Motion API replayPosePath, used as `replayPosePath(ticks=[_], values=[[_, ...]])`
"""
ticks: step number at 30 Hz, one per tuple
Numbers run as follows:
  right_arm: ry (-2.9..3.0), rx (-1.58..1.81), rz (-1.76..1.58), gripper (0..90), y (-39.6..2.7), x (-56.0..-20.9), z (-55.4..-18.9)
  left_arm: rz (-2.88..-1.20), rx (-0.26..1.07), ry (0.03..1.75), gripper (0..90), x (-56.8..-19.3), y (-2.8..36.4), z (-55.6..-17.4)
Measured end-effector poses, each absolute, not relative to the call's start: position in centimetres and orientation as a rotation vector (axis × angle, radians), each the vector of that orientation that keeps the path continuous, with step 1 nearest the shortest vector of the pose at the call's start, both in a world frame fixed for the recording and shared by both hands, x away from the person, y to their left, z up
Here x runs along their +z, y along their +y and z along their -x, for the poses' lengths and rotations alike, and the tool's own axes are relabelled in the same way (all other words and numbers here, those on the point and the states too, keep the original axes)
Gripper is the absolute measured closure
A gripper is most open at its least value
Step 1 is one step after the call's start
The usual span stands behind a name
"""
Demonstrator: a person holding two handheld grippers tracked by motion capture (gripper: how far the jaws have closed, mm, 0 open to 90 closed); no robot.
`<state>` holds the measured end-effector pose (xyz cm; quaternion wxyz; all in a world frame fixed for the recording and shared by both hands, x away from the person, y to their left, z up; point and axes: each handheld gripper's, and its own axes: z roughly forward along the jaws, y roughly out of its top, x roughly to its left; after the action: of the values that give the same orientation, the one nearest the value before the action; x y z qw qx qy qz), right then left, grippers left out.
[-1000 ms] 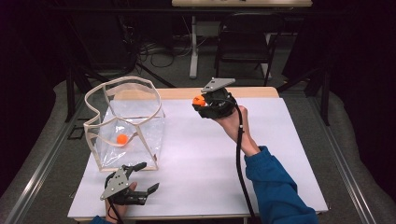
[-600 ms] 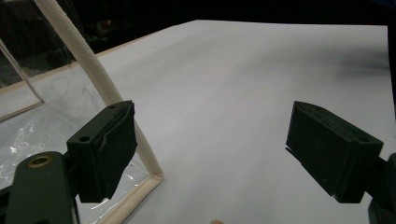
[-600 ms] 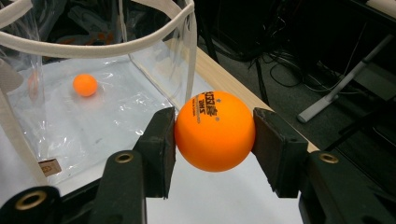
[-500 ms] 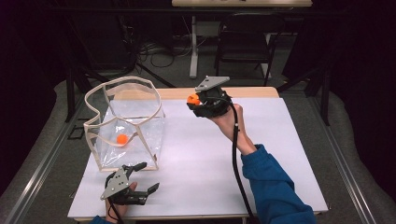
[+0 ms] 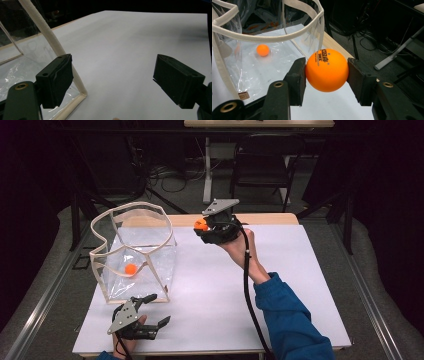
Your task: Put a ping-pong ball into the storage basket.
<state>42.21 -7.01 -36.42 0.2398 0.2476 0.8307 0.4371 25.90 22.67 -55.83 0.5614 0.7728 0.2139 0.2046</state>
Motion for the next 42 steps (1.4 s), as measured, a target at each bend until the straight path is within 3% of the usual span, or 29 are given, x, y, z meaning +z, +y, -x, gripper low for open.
replayPosePath(ticks=[42], values=[[2.314,1.227,-0.601,50.6,-3.7,-35.5,-42.7,-1.822,0.486,0.507,16.1,-55.8,22.7,-25.9]])
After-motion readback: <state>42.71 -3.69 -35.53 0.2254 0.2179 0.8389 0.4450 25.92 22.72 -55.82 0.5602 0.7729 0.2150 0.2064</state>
